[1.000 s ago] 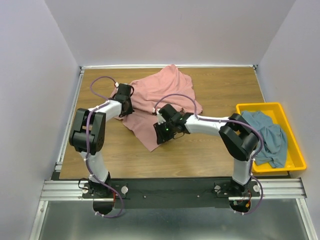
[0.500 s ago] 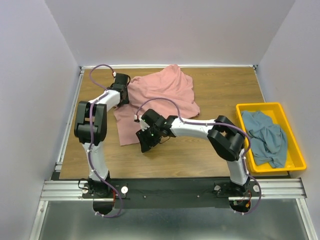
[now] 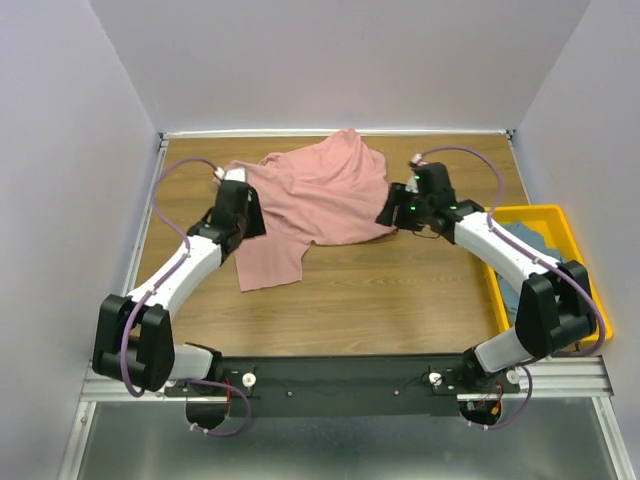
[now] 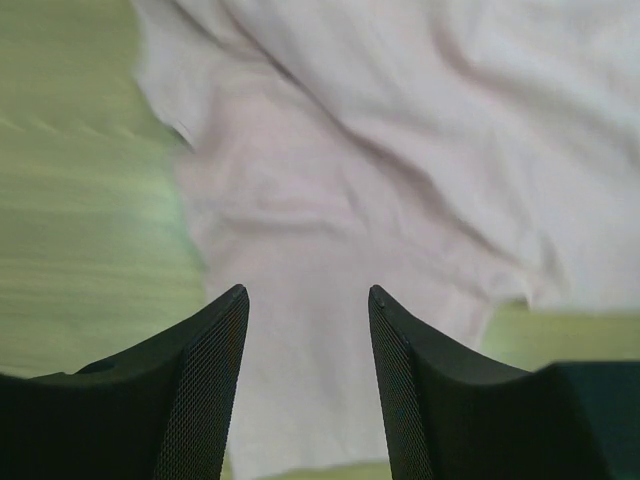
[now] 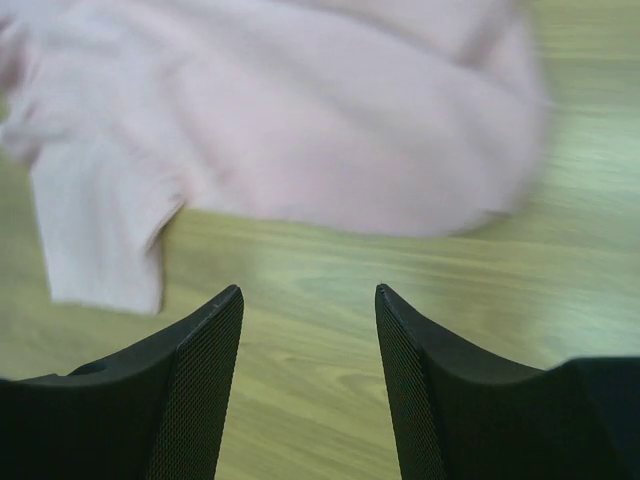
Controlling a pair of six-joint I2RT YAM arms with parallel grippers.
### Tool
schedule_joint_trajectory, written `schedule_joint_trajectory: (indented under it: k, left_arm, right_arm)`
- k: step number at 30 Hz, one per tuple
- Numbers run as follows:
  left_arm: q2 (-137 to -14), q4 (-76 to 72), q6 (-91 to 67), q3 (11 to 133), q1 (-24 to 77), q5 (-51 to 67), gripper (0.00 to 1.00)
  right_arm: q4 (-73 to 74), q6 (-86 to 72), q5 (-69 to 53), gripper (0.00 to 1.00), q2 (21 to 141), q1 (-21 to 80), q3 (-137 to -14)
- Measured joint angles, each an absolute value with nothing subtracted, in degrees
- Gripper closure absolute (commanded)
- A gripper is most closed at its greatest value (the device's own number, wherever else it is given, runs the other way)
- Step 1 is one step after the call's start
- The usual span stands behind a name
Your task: Fold and stack the t-shirts
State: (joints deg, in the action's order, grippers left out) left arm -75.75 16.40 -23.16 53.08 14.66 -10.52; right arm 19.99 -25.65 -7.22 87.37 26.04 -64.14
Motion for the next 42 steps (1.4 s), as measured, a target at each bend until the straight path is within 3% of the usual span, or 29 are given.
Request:
schedule_joint_trajectory:
  k: [6,10,17,28,33,36,37,40,42]
  left_arm:
    - [-79.2,15.99,-27.2,42.61,19.86,-4.86,0.42]
    - [-80.51,15.46,-27.68,41.82,19.77,-4.21,0.42]
    - [-82.81,14.39,-27.09,45.08,19.73,-4.16,0.42]
    - [-87.35,12.93,-26.2,46.52,19.73,-3.31,0.43]
    - [-87.31,12.29,-26.46,44.01,19.73,-2.9,0.44]
    - [-86.39,10.79,-26.79,42.7,19.73,-2.76,0.44]
    - [-86.24,10.48,-26.89,42.46,19.73,-2.76,0.44]
    - [-85.6,9.39,-27.35,41.47,19.73,-2.72,0.44]
    - [-85.45,9.1,-27.51,41.25,19.73,-2.7,0.44]
  right_arm:
    - [13.32,-33.89,-10.24,0.37,86.11,10.59,-52.38]
    - [7.49,-38.24,-14.66,0.29,87.66,6.11,-47.66]
    - [-2.81,-41.87,-20.23,0.21,94.48,4.91,-46.89]
    - [-10.83,-43.42,-26.39,0.25,104.51,4.91,-51.72]
    - [-15.25,-43.9,-30.37,0.35,107.2,4.97,-51.81]
    - [-16.73,-44.12,-32.34,0.48,108.9,5.32,-52.45]
    - [-17.1,-44.1,-33.01,0.63,109.67,5.67,-52.8]
    - [-16.6,-43.53,-33.54,0.98,110.89,6.72,-53.56]
    - [-13.54,-42.13,-33.15,0.99,111.07,7.18,-54.35]
